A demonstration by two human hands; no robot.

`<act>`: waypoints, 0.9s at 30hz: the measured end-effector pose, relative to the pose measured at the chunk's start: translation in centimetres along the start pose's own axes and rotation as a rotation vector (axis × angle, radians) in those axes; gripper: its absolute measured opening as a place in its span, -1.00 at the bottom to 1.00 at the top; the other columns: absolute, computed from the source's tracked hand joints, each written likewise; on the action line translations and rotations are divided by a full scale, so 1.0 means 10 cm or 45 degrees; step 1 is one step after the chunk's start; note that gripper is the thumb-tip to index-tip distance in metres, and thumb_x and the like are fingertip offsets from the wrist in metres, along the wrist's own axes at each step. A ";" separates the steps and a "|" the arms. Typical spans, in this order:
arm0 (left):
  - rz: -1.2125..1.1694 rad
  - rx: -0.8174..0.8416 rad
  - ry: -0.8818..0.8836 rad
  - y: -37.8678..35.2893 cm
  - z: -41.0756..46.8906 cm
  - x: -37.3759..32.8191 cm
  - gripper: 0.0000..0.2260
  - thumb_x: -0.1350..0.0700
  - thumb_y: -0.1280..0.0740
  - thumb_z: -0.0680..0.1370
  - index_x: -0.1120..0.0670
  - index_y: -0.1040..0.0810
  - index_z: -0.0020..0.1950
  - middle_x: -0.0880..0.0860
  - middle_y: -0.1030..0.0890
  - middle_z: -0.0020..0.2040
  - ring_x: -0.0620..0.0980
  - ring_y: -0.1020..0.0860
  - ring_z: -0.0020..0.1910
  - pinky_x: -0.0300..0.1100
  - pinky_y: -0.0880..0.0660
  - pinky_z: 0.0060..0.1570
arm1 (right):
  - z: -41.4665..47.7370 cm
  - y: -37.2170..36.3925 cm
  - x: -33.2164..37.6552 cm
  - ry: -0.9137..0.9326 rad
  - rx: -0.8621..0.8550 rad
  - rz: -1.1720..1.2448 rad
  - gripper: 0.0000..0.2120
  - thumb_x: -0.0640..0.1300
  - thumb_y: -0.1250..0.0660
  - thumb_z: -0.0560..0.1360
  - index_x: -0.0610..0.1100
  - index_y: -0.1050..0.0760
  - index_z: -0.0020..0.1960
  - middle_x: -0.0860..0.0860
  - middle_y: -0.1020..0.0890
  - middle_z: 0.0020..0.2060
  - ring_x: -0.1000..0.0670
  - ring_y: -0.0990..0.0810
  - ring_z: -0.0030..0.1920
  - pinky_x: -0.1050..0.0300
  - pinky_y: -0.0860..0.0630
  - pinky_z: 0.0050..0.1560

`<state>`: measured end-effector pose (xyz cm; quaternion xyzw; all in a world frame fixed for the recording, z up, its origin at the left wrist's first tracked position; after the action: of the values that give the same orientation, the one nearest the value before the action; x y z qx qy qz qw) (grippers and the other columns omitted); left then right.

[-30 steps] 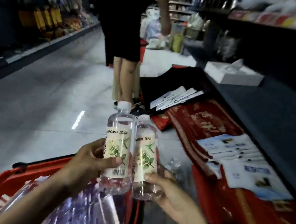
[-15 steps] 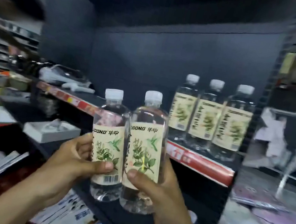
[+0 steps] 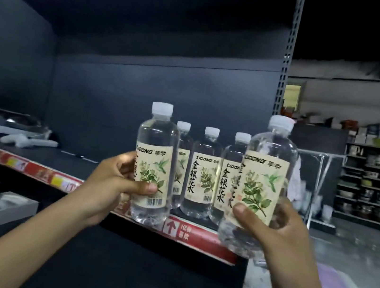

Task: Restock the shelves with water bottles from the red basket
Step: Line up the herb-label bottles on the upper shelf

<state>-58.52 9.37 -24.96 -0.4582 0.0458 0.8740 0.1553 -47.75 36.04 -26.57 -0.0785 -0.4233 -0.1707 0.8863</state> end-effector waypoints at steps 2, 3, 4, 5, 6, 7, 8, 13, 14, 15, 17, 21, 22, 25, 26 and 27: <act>-0.013 -0.075 -0.004 0.24 0.14 0.00 -0.41 0.33 -0.56 0.14 0.12 -0.59 0.16 0.10 -0.72 0.01 0.05 -0.70 -0.04 -0.19 -0.62 -0.23 | 0.13 0.08 -0.02 0.000 -0.032 -0.052 -0.21 0.28 -0.54 0.08 0.07 -0.49 0.25 0.13 -0.68 0.03 0.04 -0.67 0.01 -0.13 -0.55 0.14; -0.023 -0.109 -0.001 0.37 0.21 0.01 -0.46 0.32 -0.53 0.16 0.13 -0.60 0.13 0.10 -0.72 -0.02 0.04 -0.71 -0.07 -0.19 -0.62 -0.26 | 0.18 0.11 -0.04 0.011 -0.043 -0.063 -0.21 0.27 -0.55 0.09 0.06 -0.48 0.27 0.10 -0.68 0.06 -0.01 -0.67 0.05 -0.17 -0.55 0.17; -0.026 -0.129 0.006 0.48 0.28 0.03 -0.50 0.31 -0.52 0.17 0.14 -0.61 0.10 0.10 -0.73 -0.04 0.04 -0.71 -0.08 -0.16 -0.64 -0.25 | 0.24 0.13 -0.08 0.022 -0.046 -0.072 -0.23 0.25 -0.56 0.11 0.06 -0.48 0.27 0.09 -0.68 0.08 -0.02 -0.67 0.05 -0.15 -0.58 0.11; -0.025 -0.141 0.018 0.56 0.34 0.06 -0.54 0.30 -0.52 0.17 0.13 -0.62 0.06 0.09 -0.72 -0.04 0.05 -0.71 -0.07 -0.12 -0.65 -0.22 | 0.28 0.16 -0.13 0.028 -0.042 -0.074 -0.28 0.22 -0.56 0.13 0.05 -0.50 0.24 0.09 -0.69 0.05 0.00 -0.69 0.00 -0.04 -0.64 -0.01; -0.023 -0.155 0.032 0.64 0.40 0.10 -0.56 0.28 -0.53 0.17 0.12 -0.64 0.03 0.10 -0.72 -0.04 0.05 -0.71 -0.07 -0.10 -0.65 -0.20 | 0.33 0.17 -0.18 0.031 -0.042 -0.064 -0.36 0.17 -0.56 0.15 0.04 -0.52 0.18 0.10 -0.71 -0.01 0.05 -0.70 -0.09 0.13 -0.65 -0.18; -0.021 -0.175 0.048 0.70 0.45 0.14 -0.57 0.27 -0.54 0.17 0.13 -0.64 0.03 0.10 -0.73 -0.04 0.06 -0.71 -0.07 -0.10 -0.65 -0.22 | 0.37 0.17 -0.23 0.038 -0.041 -0.050 -0.43 0.12 -0.56 0.17 0.03 -0.54 0.14 0.12 -0.72 -0.07 0.10 -0.71 -0.16 0.28 -0.60 -0.32; -0.017 -0.192 0.064 0.74 0.51 0.18 -0.55 0.26 -0.54 0.17 0.14 -0.62 0.05 0.10 -0.73 -0.04 0.06 -0.71 -0.07 -0.11 -0.64 -0.23 | 0.40 0.17 -0.27 0.042 -0.043 -0.044 -0.47 0.09 -0.55 0.19 0.02 -0.54 0.12 0.13 -0.72 -0.10 0.13 -0.70 -0.20 0.35 -0.56 -0.40; 0.046 -0.217 0.153 0.85 0.71 0.41 -0.50 0.32 -0.53 0.22 0.15 -0.59 0.15 0.12 -0.72 0.02 0.06 -0.70 -0.02 -0.07 -0.64 -0.14 | 0.50 0.19 -0.52 -0.015 -0.073 -0.055 -0.45 0.10 -0.55 0.16 0.02 -0.54 0.12 0.15 -0.72 -0.09 0.09 -0.70 -0.17 0.10 -0.54 -0.20; 0.054 -0.223 0.167 0.88 0.74 0.46 -0.52 0.34 -0.52 0.26 0.14 -0.59 0.16 0.12 -0.71 0.03 0.06 -0.70 -0.02 -0.01 -0.65 -0.06 | 0.51 0.20 -0.55 -0.024 -0.070 -0.056 -0.43 0.10 -0.56 0.16 0.05 -0.54 0.14 0.14 -0.72 -0.05 0.05 -0.71 -0.11 0.04 -0.56 -0.14; 0.055 -0.228 0.174 0.90 0.77 0.50 -0.54 0.35 -0.51 0.29 0.13 -0.58 0.17 0.11 -0.72 0.03 0.05 -0.70 -0.03 0.03 -0.62 0.04 | 0.52 0.21 -0.58 -0.031 -0.067 -0.057 -0.41 0.10 -0.57 0.16 0.09 -0.53 0.16 0.12 -0.71 0.01 0.01 -0.70 -0.03 -0.02 -0.57 -0.07; 0.035 -0.216 0.183 0.93 0.81 0.57 -0.54 0.30 -0.50 0.29 0.10 -0.57 0.17 0.10 -0.73 -0.01 0.03 -0.70 -0.06 0.06 -0.51 0.14 | 0.54 0.24 -0.60 -0.038 -0.075 -0.072 -0.37 0.12 -0.58 0.14 0.12 -0.52 0.19 0.08 -0.68 0.09 -0.06 -0.65 0.10 -0.14 -0.56 0.07; 0.029 -0.116 0.219 0.89 0.90 0.67 -0.60 0.18 -0.50 0.32 -0.06 -0.53 0.10 -0.05 -0.73 -0.12 -0.13 -0.69 -0.11 -0.10 -0.41 -0.02 | 0.55 0.24 -0.60 -0.048 -0.070 -0.086 -0.36 0.10 -0.56 0.16 0.09 -0.50 0.21 0.06 -0.66 0.12 -0.11 -0.61 0.15 -0.21 -0.52 0.14; 0.031 -0.101 0.234 0.87 0.93 0.70 -0.58 0.15 -0.50 0.31 -0.08 -0.52 0.12 -0.07 -0.71 -0.13 -0.14 -0.68 -0.09 -0.12 -0.40 -0.02 | 0.56 0.23 -0.59 -0.051 -0.059 -0.087 -0.36 0.07 -0.56 0.17 0.07 -0.48 0.22 0.06 -0.66 0.12 -0.11 -0.62 0.14 -0.17 -0.53 0.10; 0.049 -0.057 0.272 0.83 1.01 0.79 -0.46 0.14 -0.49 0.37 -0.01 -0.46 0.32 -0.04 -0.68 -0.10 -0.10 -0.65 0.00 -0.13 -0.42 0.10 | 0.58 0.22 -0.59 -0.058 -0.023 -0.114 -0.34 0.05 -0.51 0.24 0.03 -0.41 0.31 0.01 -0.61 0.15 -0.12 -0.59 0.13 -0.01 -0.51 -0.06; 0.070 -0.035 0.287 0.81 1.01 0.78 -0.46 0.16 -0.47 0.43 0.02 -0.42 0.38 -0.06 -0.68 -0.14 -0.14 -0.65 -0.08 -0.18 -0.51 0.02 | 0.58 0.22 -0.59 -0.061 -0.015 -0.134 -0.31 0.06 -0.49 0.26 0.03 -0.37 0.35 0.00 -0.58 0.19 -0.11 -0.57 0.14 0.00 -0.51 -0.04; 0.115 -0.012 0.297 0.79 1.01 0.76 -0.49 0.19 -0.44 0.48 0.03 -0.41 0.40 -0.09 -0.68 -0.19 -0.19 -0.65 -0.19 -0.24 -0.55 -0.18 | 0.58 0.21 -0.59 -0.062 -0.010 -0.146 -0.29 0.06 -0.49 0.27 0.03 -0.34 0.37 0.01 -0.57 0.20 -0.09 -0.57 0.14 0.00 -0.51 -0.01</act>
<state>-72.99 5.87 -25.84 -0.5551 0.0801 0.8210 0.1073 -54.62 41.02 -27.45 -0.0616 -0.4480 -0.2210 0.8641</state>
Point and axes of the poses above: each hand's wrist, its own z-axis towards the middle knuckle, its own y-axis out of the back of the hand, x = y × z, the point moved 2 cm from there along z, towards the middle knuckle
